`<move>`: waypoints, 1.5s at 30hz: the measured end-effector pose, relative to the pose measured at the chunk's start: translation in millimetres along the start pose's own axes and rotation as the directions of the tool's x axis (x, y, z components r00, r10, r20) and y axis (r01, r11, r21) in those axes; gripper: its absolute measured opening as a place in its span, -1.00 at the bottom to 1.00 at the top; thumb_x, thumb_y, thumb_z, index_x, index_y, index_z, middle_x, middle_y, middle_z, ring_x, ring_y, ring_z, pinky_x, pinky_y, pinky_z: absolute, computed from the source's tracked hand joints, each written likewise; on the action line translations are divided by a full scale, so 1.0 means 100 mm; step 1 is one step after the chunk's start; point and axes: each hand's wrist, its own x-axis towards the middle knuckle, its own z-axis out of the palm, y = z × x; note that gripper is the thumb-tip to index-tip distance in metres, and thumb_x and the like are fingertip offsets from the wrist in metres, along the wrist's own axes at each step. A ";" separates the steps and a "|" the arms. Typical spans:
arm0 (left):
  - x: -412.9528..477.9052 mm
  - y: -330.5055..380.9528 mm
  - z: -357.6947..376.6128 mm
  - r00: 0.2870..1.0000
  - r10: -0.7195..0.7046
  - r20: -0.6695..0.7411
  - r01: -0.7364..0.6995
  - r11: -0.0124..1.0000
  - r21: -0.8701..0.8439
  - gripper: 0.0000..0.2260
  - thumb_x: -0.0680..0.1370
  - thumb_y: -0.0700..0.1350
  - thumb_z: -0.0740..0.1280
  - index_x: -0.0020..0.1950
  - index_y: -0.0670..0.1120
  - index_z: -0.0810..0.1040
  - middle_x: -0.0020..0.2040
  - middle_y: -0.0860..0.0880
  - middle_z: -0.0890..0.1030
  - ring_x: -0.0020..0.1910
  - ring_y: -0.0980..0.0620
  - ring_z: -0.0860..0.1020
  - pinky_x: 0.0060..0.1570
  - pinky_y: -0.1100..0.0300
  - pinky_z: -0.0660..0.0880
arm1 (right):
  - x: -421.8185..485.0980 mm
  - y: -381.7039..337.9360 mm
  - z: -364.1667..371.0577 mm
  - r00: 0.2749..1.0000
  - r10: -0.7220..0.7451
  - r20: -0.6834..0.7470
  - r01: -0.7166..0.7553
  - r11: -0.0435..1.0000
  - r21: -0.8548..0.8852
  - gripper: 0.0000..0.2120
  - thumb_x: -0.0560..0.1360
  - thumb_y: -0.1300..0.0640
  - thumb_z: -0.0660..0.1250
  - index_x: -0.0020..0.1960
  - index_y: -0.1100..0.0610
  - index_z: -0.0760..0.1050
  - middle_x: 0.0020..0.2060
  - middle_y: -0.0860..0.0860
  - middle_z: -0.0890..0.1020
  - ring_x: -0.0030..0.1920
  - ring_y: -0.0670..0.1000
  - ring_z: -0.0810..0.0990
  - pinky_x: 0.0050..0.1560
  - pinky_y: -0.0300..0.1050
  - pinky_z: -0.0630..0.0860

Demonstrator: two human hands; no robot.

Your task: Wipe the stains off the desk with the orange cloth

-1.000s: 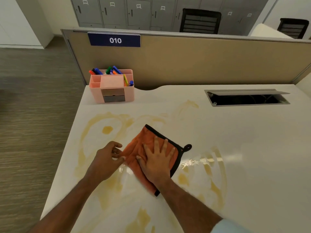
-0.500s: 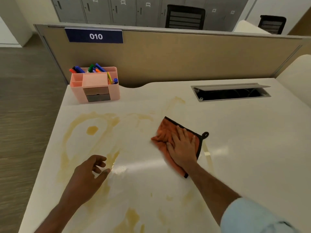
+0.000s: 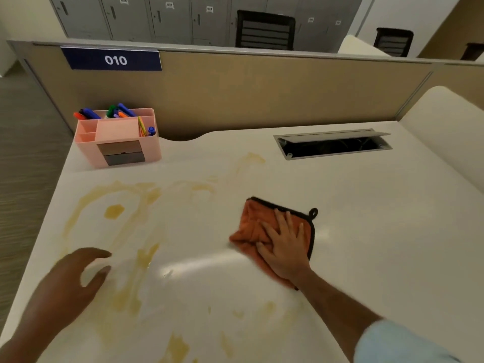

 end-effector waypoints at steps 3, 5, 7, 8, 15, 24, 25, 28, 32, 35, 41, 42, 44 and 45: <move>0.02 -0.57 0.11 0.997 -0.077 0.013 0.077 0.997 0.026 -0.52 0.50 0.28 0.15 0.17 -0.03 0.58 0.12 -0.10 0.56 0.16 -0.23 0.53 0.19 -0.23 0.43 | 0.39 -0.13 0.03 0.997 0.072 0.036 -0.071 0.997 -0.024 -0.30 0.42 -0.50 -0.04 0.48 -0.23 0.20 0.57 0.09 0.07 0.56 0.22 -0.06 0.46 0.35 -0.15; -0.04 -0.81 0.15 0.988 -0.156 -0.009 0.156 0.988 0.012 -0.38 0.47 0.40 0.11 0.23 -0.04 0.55 0.21 -0.15 0.54 0.23 -0.19 0.50 0.32 -0.14 0.37 | 0.47 -0.24 0.05 0.998 0.033 0.057 -0.032 0.999 -0.008 -0.24 0.38 -0.53 -0.05 0.46 -0.21 0.25 0.56 0.06 0.10 0.55 0.20 -0.04 0.46 0.34 -0.18; -0.10 -0.89 0.11 0.966 -0.257 -0.026 0.254 0.963 -0.085 -0.49 0.43 0.44 0.14 0.27 0.22 0.47 0.30 -0.04 0.50 0.28 0.03 0.46 0.40 0.22 0.27 | 0.36 -0.29 0.04 0.994 -0.083 0.069 0.081 0.996 0.035 -0.27 0.39 -0.48 0.03 0.43 -0.14 0.35 0.55 0.01 0.18 0.55 0.15 0.03 0.48 0.34 -0.13; -0.13 -0.96 0.11 0.960 -0.276 -0.038 0.269 0.955 -0.128 -0.49 0.43 0.44 0.17 0.29 0.24 0.44 0.34 0.00 0.47 0.31 0.05 0.44 0.40 0.30 0.22 | 0.25 -0.27 0.04 0.987 -0.145 0.064 0.141 0.988 0.068 -0.33 0.42 -0.43 0.09 0.41 -0.11 0.38 0.53 -0.01 0.23 0.54 0.13 0.08 0.48 0.33 -0.08; -0.29 -1.44 0.22 0.954 -0.289 -0.073 0.282 0.955 -0.094 -0.35 0.43 0.41 0.23 0.46 0.16 0.36 0.54 0.19 0.25 0.53 -0.01 0.25 0.39 -0.19 0.27 | -0.08 0.32 -0.06 0.997 -0.065 -0.051 0.070 0.991 0.115 -0.53 0.48 -0.14 0.24 0.33 0.03 0.51 0.47 0.05 0.36 0.51 0.14 0.22 0.47 0.26 0.05; -0.42 -0.66 -0.05 0.984 -0.139 -0.115 0.136 0.990 -0.041 -0.46 0.50 0.31 0.16 0.45 0.18 0.32 0.49 0.00 0.35 0.47 -0.06 0.30 0.37 0.05 0.23 | 0.52 -0.19 0.05 0.994 -0.104 0.021 0.104 0.994 0.026 -0.42 0.50 -0.33 0.15 0.37 -0.01 0.45 0.48 0.00 0.34 0.51 0.12 0.18 0.47 0.26 0.03; -0.42 -0.62 -0.08 0.983 -0.139 -0.119 0.135 0.990 -0.038 -0.43 0.50 0.31 0.15 0.45 0.12 0.34 0.49 -0.02 0.35 0.47 -0.07 0.30 0.35 0.01 0.24 | 0.43 -0.20 0.06 0.982 -0.186 0.021 0.184 0.979 0.084 -0.44 0.49 -0.30 0.16 0.35 0.00 0.48 0.46 -0.02 0.37 0.51 0.10 0.21 0.48 0.23 0.06; -0.34 -0.65 -0.09 0.983 -0.116 -0.139 0.114 0.993 -0.023 -0.36 0.51 0.34 0.11 0.45 -0.03 0.35 0.50 -0.07 0.35 0.47 -0.11 0.30 0.37 -0.01 0.21 | 0.16 0.05 0.01 0.943 -0.333 -0.004 0.326 0.921 0.212 -0.52 0.49 -0.13 0.22 0.32 0.06 0.52 0.42 0.01 0.44 0.47 0.09 0.30 0.48 0.17 0.15; -0.14 -0.84 -0.02 0.978 -0.124 -0.167 0.117 0.992 -0.054 -0.37 0.54 0.35 0.08 0.46 -0.03 0.33 0.48 -0.08 0.36 0.48 -0.10 0.28 0.39 -0.02 0.20 | 0.26 0.35 -0.08 0.984 -0.173 -0.039 0.177 0.967 0.181 -0.53 0.50 -0.02 0.25 0.38 0.07 0.46 0.44 0.04 0.41 0.47 0.10 0.29 0.47 0.22 0.15; -0.12 -0.96 0.10 0.979 -0.118 -0.168 0.113 0.993 -0.037 -0.51 0.55 0.33 0.10 0.46 0.24 0.29 0.50 0.01 0.33 0.49 -0.05 0.26 0.38 -0.01 0.21 | 0.64 0.17 -0.06 0.999 -0.020 -0.031 0.022 0.997 0.073 -0.48 0.57 -0.10 0.19 0.49 0.02 0.31 0.52 0.04 0.28 0.51 0.12 0.18 0.49 0.22 0.03; -0.11 -1.10 0.15 0.981 -0.112 -0.155 0.116 0.993 0.016 -0.58 0.55 0.32 0.12 0.41 0.34 0.26 0.49 0.03 0.33 0.48 -0.03 0.28 0.38 -0.01 0.24 | 0.54 -0.67 0.10 0.967 -0.249 0.049 0.244 0.966 0.086 -0.45 0.50 -0.27 0.20 0.40 -0.03 0.40 0.52 0.00 0.26 0.53 0.09 0.14 0.48 0.24 0.02; -0.13 -1.08 0.15 0.983 -0.108 -0.151 0.112 0.993 0.020 -0.57 0.55 0.32 0.11 0.41 0.33 0.26 0.49 0.02 0.34 0.48 -0.05 0.29 0.38 -0.02 0.24 | 0.32 -0.69 0.13 0.943 -0.328 0.053 0.320 0.939 0.130 -0.48 0.48 -0.26 0.21 0.36 -0.03 0.45 0.51 -0.02 0.28 0.53 0.08 0.15 0.48 0.23 0.03; -0.13 -1.03 0.15 0.980 -0.094 -0.173 0.096 0.995 0.008 -0.55 0.54 0.33 0.11 0.42 0.31 0.29 0.47 0.00 0.35 0.46 -0.08 0.31 0.36 -0.01 0.25 | -0.04 -0.49 0.12 0.915 -0.401 0.044 0.388 0.905 0.176 -0.52 0.46 -0.22 0.22 0.30 -0.05 0.49 0.50 -0.07 0.30 0.53 0.03 0.17 0.48 0.21 0.04; -0.13 -1.00 0.14 0.979 -0.086 -0.183 0.087 0.996 -0.003 -0.55 0.53 0.33 0.11 0.42 0.30 0.30 0.46 -0.01 0.36 0.45 -0.08 0.32 0.36 -0.01 0.25 | -0.14 -0.31 0.10 0.925 -0.379 0.038 0.366 0.912 0.187 -0.53 0.46 -0.20 0.21 0.31 -0.07 0.50 0.50 -0.09 0.30 0.53 0.02 0.17 0.49 0.20 0.02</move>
